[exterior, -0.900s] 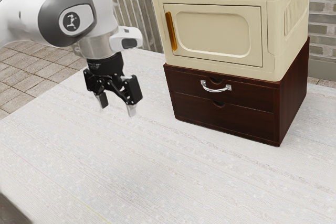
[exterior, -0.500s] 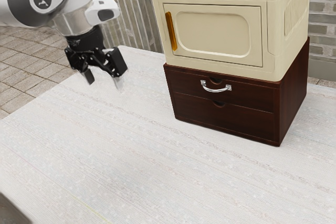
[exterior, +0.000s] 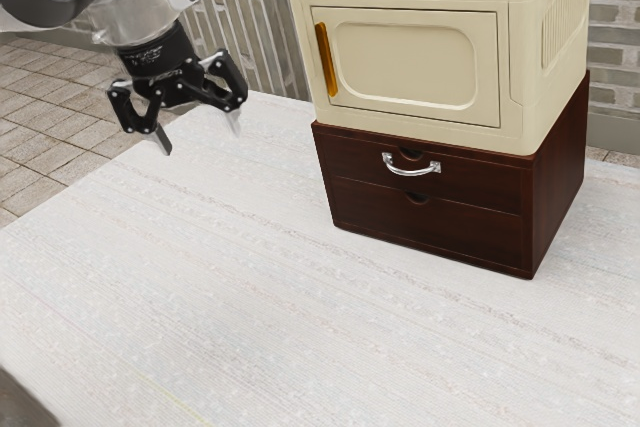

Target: Pull the drawer handle with one arm to open the drawer

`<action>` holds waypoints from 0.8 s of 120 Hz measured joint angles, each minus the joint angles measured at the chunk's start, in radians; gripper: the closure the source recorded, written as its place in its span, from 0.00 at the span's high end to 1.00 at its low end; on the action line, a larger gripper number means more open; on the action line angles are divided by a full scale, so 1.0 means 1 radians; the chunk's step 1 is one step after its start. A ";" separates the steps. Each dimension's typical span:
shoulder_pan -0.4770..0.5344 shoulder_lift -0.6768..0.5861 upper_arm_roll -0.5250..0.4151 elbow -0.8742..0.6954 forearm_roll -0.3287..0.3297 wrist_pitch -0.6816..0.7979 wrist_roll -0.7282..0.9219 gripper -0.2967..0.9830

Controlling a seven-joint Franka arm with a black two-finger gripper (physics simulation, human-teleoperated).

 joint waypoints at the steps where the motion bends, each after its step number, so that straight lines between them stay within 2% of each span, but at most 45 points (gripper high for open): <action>1: -0.003 0.000 0.000 0.000 0.000 0.001 -0.013 0.77; 30: -0.099 0.074 0.000 -0.017 -0.005 0.087 -0.311 0.77; 47: -0.166 0.107 0.000 -0.064 -0.008 0.191 -0.438 0.77; 76: -0.160 0.170 0.002 -0.088 -0.017 0.371 -0.597 0.77; 96: -0.175 0.196 0.002 -0.094 -0.023 0.459 -0.677 0.70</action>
